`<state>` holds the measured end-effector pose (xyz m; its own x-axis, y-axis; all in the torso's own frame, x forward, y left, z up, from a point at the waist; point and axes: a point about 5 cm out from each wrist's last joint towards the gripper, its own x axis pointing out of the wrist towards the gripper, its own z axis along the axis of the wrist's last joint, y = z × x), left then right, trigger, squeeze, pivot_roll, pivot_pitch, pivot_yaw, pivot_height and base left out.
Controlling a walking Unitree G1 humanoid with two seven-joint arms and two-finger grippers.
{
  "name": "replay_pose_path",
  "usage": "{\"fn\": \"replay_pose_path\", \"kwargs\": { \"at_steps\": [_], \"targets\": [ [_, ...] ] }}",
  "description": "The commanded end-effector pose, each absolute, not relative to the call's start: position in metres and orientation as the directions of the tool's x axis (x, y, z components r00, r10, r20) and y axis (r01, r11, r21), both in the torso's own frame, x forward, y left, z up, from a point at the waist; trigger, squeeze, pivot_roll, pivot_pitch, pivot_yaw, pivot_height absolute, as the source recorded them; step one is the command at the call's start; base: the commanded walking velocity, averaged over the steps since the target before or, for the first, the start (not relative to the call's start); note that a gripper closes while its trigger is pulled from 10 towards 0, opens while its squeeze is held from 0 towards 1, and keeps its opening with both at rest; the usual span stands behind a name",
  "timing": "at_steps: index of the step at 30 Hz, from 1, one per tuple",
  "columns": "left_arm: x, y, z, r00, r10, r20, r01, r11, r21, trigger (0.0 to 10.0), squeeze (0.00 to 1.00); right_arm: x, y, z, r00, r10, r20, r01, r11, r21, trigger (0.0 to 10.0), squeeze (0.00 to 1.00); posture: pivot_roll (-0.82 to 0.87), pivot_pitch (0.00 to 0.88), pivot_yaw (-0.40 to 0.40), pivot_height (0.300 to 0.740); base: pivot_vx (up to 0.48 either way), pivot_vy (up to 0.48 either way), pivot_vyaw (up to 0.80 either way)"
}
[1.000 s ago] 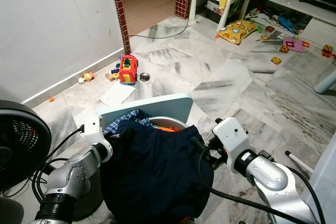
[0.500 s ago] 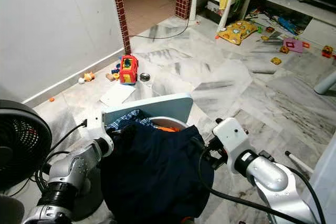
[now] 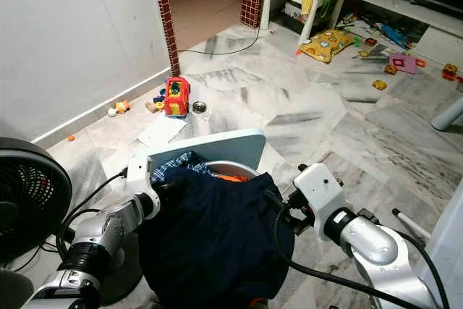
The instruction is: Hang hanger
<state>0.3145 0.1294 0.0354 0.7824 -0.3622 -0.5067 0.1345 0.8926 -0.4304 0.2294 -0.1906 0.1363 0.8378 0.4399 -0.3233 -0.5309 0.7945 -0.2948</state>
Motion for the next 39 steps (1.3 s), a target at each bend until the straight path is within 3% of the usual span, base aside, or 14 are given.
{"fn": "replay_pose_path", "kwargs": {
  "at_steps": [1, 22, 39],
  "targets": [
    [0.314, 0.132, 0.033, 0.779, -0.357, -0.516, 0.133, 0.897, -0.421, 0.0, 0.0, 0.229, -0.19, 0.142, 0.843, 0.439, -0.311, -0.527, 0.788, -0.317, 10.0, 0.0, -0.35, 0.118, -0.02, 0.74, 0.0, 0.0, 0.0],
    [0.303, 0.126, 0.043, 0.842, -0.289, -0.456, 0.088, 0.907, -0.411, 0.0, 0.0, 0.24, -0.18, 0.142, 0.844, 0.452, -0.289, -0.53, 0.787, -0.316, 10.0, 0.0, -0.31, 0.106, -0.023, 0.74, 0.0, 0.0, 0.0],
    [0.272, 0.115, 0.053, 0.801, -0.339, -0.493, 0.146, 0.91, -0.389, 0.0, 0.0, 0.252, -0.177, 0.141, 0.852, 0.454, -0.262, -0.521, 0.79, -0.323, 10.0, 0.0, -0.26, 0.092, 0.012, 0.74, 0.0, 0.0, 0.0]
  ]
}}
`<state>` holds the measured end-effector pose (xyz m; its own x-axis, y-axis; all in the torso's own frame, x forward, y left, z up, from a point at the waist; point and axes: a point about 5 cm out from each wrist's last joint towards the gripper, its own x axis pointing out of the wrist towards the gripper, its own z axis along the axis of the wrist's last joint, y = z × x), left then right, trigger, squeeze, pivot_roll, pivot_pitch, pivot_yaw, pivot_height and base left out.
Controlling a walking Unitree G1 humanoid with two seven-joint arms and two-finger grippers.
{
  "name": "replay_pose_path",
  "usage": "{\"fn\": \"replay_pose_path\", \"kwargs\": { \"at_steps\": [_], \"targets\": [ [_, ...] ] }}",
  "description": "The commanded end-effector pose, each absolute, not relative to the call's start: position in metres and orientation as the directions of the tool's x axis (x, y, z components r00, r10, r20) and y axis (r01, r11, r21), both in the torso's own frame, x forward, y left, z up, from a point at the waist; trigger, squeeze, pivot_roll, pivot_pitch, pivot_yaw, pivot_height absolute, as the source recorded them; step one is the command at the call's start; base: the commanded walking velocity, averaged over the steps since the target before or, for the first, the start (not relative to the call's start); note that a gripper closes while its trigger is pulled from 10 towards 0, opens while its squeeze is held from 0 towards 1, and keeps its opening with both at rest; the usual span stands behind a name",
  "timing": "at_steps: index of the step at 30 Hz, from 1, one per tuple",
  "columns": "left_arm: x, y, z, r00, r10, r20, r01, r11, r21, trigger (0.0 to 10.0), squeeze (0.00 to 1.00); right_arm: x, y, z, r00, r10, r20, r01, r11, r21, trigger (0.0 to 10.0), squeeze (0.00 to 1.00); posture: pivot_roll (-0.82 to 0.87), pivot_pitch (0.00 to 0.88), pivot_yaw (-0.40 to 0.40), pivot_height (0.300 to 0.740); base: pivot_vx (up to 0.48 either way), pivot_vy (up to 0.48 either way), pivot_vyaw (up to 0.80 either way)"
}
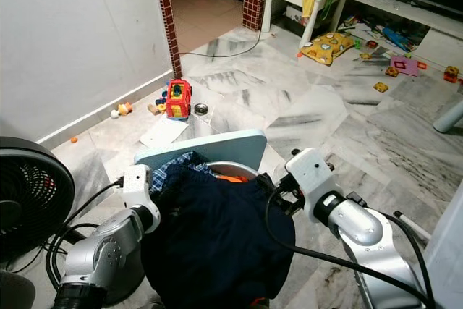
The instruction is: Hang hanger
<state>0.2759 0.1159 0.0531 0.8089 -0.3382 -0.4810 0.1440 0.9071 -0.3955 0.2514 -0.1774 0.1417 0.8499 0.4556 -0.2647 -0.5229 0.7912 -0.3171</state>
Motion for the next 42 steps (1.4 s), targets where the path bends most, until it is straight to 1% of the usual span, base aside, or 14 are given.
{"fn": "replay_pose_path", "kwargs": {
  "at_steps": [1, 9, 16, 17, 19, 20, 21, 22, 25, 31, 36, 42],
  "targets": [
    [0.27, 0.114, 0.054, 0.799, -0.339, -0.497, 0.142, 0.909, -0.392, 0.0, 0.0, 0.252, -0.177, 0.141, 0.852, 0.454, -0.262, -0.521, 0.79, -0.323, 10.0, 0.0, -0.26, 0.092, 0.012, 0.74, 0.0, 0.0, 0.0],
    [0.243, 0.121, 0.056, 0.761, -0.332, -0.557, 0.114, 0.914, -0.389, 0.0, 0.0, 0.254, -0.178, 0.137, 0.852, 0.454, -0.259, -0.52, 0.791, -0.322, 10.0, 0.0, -0.24, 0.094, 0.02, 0.74, 0.0, 0.0, 0.0],
    [0.229, 0.128, 0.051, 0.739, -0.32, -0.592, 0.093, 0.92, -0.382, 0.0, 0.0, 0.254, -0.175, 0.133, 0.846, 0.464, -0.262, -0.53, 0.786, -0.319, 10.0, 0.0, -0.23, 0.097, 0.017, 0.74, 0.0, 0.0, 0.0],
    [0.226, 0.128, 0.051, 0.728, -0.314, -0.61, 0.079, 0.922, -0.379, 9.8, 0.0, 0.254, -0.172, 0.132, 0.841, 0.474, -0.262, -0.539, 0.779, -0.321, 10.0, 0.0, -0.22, 0.096, 0.015, 0.74, 0.0, 0.0, 0.0],
    [0.225, 0.127, 0.052, 0.723, -0.312, -0.616, 0.076, 0.923, -0.378, 9.8, 0.0, 0.255, -0.171, 0.132, 0.838, 0.479, -0.262, -0.544, 0.774, -0.323, 10.0, 0.0, -0.22, 0.096, 0.015, 0.74, 0.0, 0.0, 0.0],
    [0.224, 0.127, 0.052, 0.718, -0.311, -0.623, 0.074, 0.924, -0.375, 10.0, 0.0, 0.255, -0.171, 0.132, 0.837, 0.482, -0.261, -0.546, 0.772, -0.325, 10.0, 0.0, -0.22, 0.096, 0.012, 0.74, 0.0, 0.0, 0.0],
    [0.224, 0.127, 0.052, 0.715, -0.31, -0.626, 0.073, 0.924, -0.375, 10.0, 0.07, 0.255, -0.171, 0.132, 0.836, 0.482, -0.26, -0.546, 0.772, -0.326, 10.0, 0.0, -0.22, 0.095, 0.012, 0.74, 0.0, 0.0, 0.0],
    [0.224, 0.128, 0.051, 0.713, -0.307, -0.63, 0.068, 0.925, -0.374, 10.0, 1.0, 0.256, -0.17, 0.132, 0.836, 0.483, -0.26, -0.547, 0.771, -0.327, 10.0, 0.0, -0.22, 0.095, 0.012, 0.74, 0.0, 0.0, 0.0],
    [0.225, 0.128, 0.051, 0.719, -0.307, -0.624, 0.067, 0.924, -0.377, 10.0, 1.0, 0.257, -0.17, 0.132, 0.836, 0.485, -0.258, -0.548, 0.769, -0.329, 10.0, 0.0, -0.22, 0.096, 0.013, 0.74, 0.0, 0.0, 0.0],
    [0.228, 0.134, 0.057, 0.759, -0.231, -0.609, 0.058, 0.955, -0.29, 10.0, 1.0, 0.256, -0.167, 0.13, 0.831, 0.493, -0.259, -0.556, 0.762, -0.333, 10.0, 0.0, -0.22, 0.091, 0.015, 0.74, 0.0, 0.0, 0.0],
    [0.232, 0.14, 0.061, 0.791, -0.177, -0.586, -0.005, 0.955, -0.295, 10.0, 1.0, 0.256, -0.165, 0.13, 0.827, 0.499, -0.26, -0.561, 0.757, -0.335, 10.0, 0.0, -0.21, 0.088, 0.015, 0.74, 0.0, 0.0, 0.0],
    [0.235, 0.143, 0.062, 0.808, -0.163, -0.567, -0.018, 0.953, -0.301, 10.0, 1.0, 0.258, -0.165, 0.131, 0.825, 0.502, -0.258, -0.564, 0.754, -0.337, 10.0, 0.0, -0.21, 0.083, 0.014, 0.74, 0.0, 0.0, 0.0]
  ]
}}
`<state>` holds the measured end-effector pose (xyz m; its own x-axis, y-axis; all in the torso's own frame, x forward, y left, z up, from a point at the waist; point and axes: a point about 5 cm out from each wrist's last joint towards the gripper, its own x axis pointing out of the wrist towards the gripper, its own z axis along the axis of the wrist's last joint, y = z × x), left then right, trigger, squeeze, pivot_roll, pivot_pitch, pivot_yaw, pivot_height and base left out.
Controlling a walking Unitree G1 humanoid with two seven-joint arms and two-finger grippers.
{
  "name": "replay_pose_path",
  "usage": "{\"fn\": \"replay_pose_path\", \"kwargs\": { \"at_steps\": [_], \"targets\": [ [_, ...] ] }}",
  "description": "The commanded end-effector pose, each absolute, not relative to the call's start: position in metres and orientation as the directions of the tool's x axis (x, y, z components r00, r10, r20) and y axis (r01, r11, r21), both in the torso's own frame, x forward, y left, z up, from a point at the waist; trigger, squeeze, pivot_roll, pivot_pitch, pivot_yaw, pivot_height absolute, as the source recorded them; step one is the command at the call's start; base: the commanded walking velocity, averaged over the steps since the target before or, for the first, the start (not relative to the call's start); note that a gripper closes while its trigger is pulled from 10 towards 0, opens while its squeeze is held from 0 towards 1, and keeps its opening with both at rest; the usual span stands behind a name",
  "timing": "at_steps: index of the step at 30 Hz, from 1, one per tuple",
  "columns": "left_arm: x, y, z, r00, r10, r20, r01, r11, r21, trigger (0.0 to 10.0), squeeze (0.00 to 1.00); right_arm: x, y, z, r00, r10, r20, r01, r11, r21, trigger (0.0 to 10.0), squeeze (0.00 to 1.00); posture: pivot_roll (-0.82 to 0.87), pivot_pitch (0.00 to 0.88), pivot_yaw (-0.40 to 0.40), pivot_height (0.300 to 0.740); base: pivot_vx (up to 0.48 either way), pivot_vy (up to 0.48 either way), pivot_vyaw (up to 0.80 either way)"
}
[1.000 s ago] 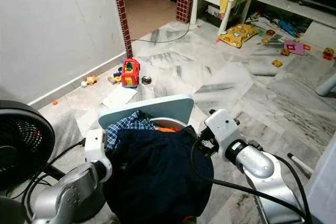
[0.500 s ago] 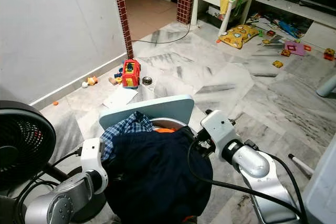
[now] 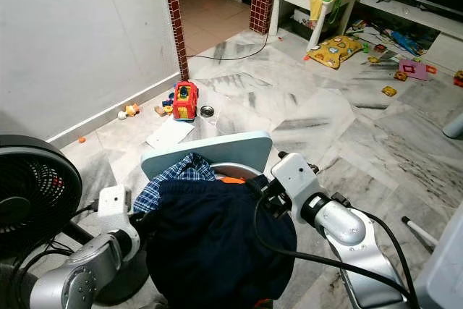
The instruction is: Hang hanger
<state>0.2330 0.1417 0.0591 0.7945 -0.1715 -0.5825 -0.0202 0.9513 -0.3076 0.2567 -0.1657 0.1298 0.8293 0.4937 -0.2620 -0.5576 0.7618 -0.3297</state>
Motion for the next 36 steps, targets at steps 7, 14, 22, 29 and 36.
{"fn": "replay_pose_path", "kwargs": {
  "at_steps": [7, 14, 22, 29, 36],
  "targets": [
    [0.248, 0.151, 0.066, 0.83, -0.195, -0.522, 0.003, 0.938, -0.346, 10.0, 1.0, 0.258, -0.163, 0.131, 0.825, 0.505, -0.255, -0.565, 0.752, -0.338, 10.0, 0.0, -0.22, 0.084, 0.007, 0.74, 0.0, 0.0, 0.0],
    [0.266, 0.154, 0.072, 0.847, -0.204, -0.49, 0.0, 0.923, -0.385, 10.0, 1.0, 0.256, -0.162, 0.131, 0.821, 0.511, -0.257, -0.571, 0.747, -0.34, 10.0, 0.0, -0.22, 0.087, 0.004, 0.74, 0.0, 0.0, 0.0],
    [0.279, 0.149, 0.064, 0.83, -0.24, -0.503, -0.015, 0.893, -0.449, 10.0, 1.0, 0.256, -0.161, 0.131, 0.817, 0.514, -0.26, -0.576, 0.743, -0.342, 10.0, 0.0, -0.23, 0.095, 0.004, 0.74, 0.0, 0.0, 0.0],
    [0.287, 0.141, 0.061, 0.81, -0.298, -0.505, 0.024, 0.877, -0.48, 10.0, 1.0, 0.256, -0.161, 0.132, 0.817, 0.515, -0.259, -0.576, 0.74, -0.348, 10.0, 0.0, -0.24, 0.101, 0.006, 0.74, 0.0, 0.0, 0.0],
    [0.292, 0.131, 0.06, 0.796, -0.349, -0.494, 0.055, 0.855, -0.515, 10.0, 0.0, 0.255, -0.159, 0.13, 0.815, 0.516, -0.263, -0.579, 0.738, -0.346, 10.0, 0.0, -0.24, 0.104, 0.006, 0.74, 0.0, 0.0, 0.0]
  ]
}}
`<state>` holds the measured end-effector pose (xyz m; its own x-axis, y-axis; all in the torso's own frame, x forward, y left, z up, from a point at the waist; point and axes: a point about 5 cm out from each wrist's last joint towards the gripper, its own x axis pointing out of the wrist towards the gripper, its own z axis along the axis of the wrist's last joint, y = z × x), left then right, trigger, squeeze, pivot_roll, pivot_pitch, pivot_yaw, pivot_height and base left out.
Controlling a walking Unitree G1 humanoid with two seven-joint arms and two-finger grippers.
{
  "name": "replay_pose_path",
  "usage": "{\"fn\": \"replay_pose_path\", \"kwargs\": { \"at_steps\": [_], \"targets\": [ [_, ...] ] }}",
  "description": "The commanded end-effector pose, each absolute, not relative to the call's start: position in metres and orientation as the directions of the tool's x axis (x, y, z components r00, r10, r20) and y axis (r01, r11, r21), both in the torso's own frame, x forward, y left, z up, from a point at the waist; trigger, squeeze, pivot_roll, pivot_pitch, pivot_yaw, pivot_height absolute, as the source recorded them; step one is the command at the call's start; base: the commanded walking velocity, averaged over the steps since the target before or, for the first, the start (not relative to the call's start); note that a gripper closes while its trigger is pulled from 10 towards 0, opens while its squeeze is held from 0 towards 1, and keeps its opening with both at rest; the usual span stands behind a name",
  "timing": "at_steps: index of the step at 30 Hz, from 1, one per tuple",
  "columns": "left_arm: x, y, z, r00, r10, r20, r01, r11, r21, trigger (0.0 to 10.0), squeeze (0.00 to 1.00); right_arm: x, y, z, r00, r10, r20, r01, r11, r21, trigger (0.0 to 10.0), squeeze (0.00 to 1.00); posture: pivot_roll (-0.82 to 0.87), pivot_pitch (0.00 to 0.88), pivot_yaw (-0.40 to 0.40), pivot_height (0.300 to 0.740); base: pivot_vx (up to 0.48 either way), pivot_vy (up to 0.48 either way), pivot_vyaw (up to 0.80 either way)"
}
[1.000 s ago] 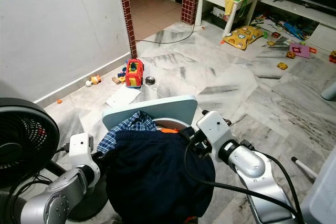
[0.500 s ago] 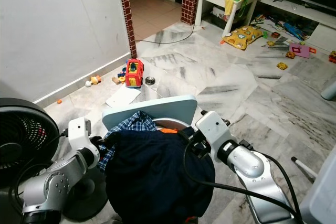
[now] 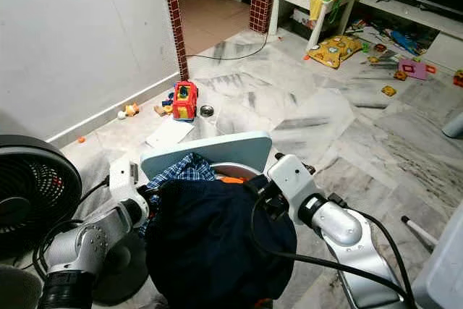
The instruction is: Hang hanger
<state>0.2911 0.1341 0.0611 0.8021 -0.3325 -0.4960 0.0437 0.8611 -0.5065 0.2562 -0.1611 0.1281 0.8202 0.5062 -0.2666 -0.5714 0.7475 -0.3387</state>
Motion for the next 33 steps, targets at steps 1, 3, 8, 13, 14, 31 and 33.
{"fn": "replay_pose_path", "kwargs": {
  "at_steps": [1, 3, 8, 13, 14, 31, 33],
  "targets": [
    [0.292, 0.129, 0.059, 0.789, -0.36, -0.498, 0.06, 0.851, -0.521, 10.0, 0.0, 0.255, -0.158, 0.13, 0.814, 0.518, -0.263, -0.581, 0.737, -0.345, 10.0, 0.0, -0.24, 0.105, 0.006, 0.74, 0.0, 0.0, 0.0],
    [0.292, 0.129, 0.058, 0.787, -0.363, -0.499, 0.062, 0.851, -0.521, 10.0, 0.0, 0.255, -0.158, 0.13, 0.814, 0.518, -0.263, -0.581, 0.737, -0.346, 10.0, 0.0, -0.24, 0.107, 0.006, 0.74, 0.0, 0.0, 0.0],
    [0.293, 0.128, 0.057, 0.783, -0.371, -0.499, 0.066, 0.848, -0.527, 6.9, 0.0, 0.256, -0.159, 0.13, 0.814, 0.517, -0.265, -0.58, 0.737, -0.346, 10.0, 0.0, -0.24, 0.109, 0.006, 0.74, 0.0, 0.0, 0.0],
    [0.296, 0.127, 0.051, 0.767, -0.391, -0.509, 0.049, 0.827, -0.56, 0.0, 0.0, 0.256, -0.159, 0.13, 0.815, 0.515, -0.265, -0.579, 0.737, -0.347, 10.0, 0.0, -0.25, 0.11, 0.006, 0.74, 0.0, 0.0, 0.0],
    [0.296, 0.127, 0.051, 0.766, -0.393, -0.509, 0.05, 0.825, -0.563, 0.0, 0.0, 0.256, -0.159, 0.13, 0.815, 0.516, -0.265, -0.579, 0.737, -0.347, 10.0, 0.0, -0.25, 0.11, 0.006, 0.74, 0.0, 0.0, 0.0],
    [0.292, 0.124, 0.046, 0.737, -0.432, -0.52, 0.08, 0.819, -0.568, 0.0, 0.0, 0.254, -0.16, 0.129, 0.814, 0.515, -0.269, -0.581, 0.737, -0.346, 10.0, 0.0, -0.25, 0.114, 0.008, 0.74, 0.0, 0.0, 0.0],
    [0.288, 0.123, 0.045, 0.723, -0.449, -0.524, 0.086, 0.812, -0.577, 0.0, 0.0, 0.254, -0.159, 0.129, 0.81, 0.52, -0.272, -0.586, 0.734, -0.343, 10.0, 0.0, -0.25, 0.114, 0.008, 0.74, 0.0, 0.0, 0.0]
  ]
}}
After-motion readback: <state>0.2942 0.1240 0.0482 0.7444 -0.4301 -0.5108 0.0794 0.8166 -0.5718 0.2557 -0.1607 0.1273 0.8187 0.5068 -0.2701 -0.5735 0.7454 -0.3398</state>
